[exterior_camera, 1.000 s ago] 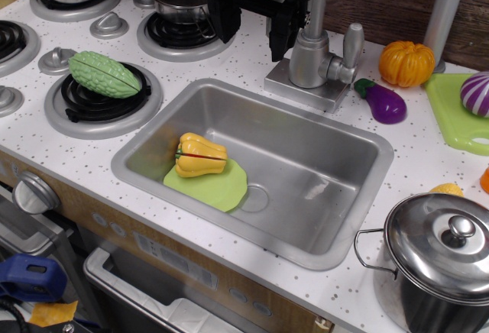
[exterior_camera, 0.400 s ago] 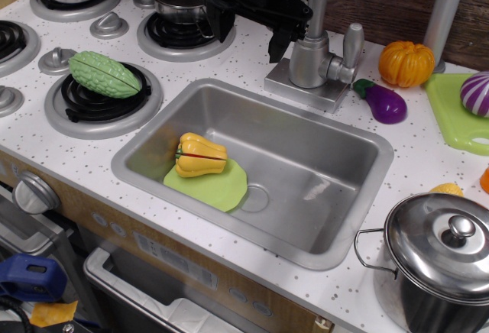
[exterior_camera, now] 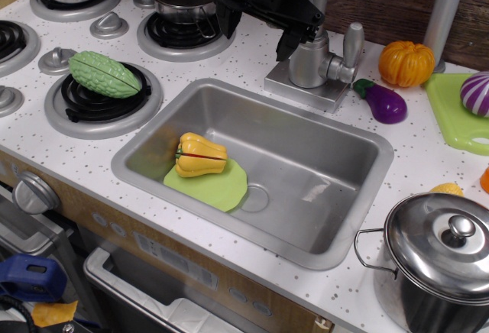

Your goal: Turn faucet front to left

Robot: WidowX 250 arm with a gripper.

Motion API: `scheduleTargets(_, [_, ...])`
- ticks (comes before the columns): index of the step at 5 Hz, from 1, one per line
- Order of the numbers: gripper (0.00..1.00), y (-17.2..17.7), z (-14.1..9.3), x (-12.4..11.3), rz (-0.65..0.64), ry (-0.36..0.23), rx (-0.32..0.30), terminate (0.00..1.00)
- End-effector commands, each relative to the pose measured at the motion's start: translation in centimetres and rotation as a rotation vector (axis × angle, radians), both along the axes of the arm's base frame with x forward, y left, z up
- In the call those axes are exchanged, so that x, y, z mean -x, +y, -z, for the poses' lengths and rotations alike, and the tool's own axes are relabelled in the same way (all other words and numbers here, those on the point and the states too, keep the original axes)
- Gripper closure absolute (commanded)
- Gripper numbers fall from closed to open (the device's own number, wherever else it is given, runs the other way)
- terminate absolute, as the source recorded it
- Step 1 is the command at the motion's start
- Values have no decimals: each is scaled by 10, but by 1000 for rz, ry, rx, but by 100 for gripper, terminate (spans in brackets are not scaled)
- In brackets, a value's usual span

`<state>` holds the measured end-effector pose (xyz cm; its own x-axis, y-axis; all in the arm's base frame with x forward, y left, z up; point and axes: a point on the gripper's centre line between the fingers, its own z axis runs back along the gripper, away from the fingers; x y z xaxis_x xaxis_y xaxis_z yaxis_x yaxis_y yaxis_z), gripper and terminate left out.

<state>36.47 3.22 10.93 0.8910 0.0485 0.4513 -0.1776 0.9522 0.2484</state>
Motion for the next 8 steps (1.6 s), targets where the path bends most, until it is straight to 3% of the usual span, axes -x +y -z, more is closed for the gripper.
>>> scheduleTargets(1, [0,14,-21,-11,3,-106,-24,0])
scheduleTargets(2, [0,23,-28,-6,-18,-124,-55,0])
scheduleTargets(3, [100,28,-33,0,-53,-141,-77,0])
scheduleTargets(6, [100,63,-25,-18,-29,-256,-155,0])
scheduleTargets(8, [100,93,-15,-43,48,-322,-155,0])
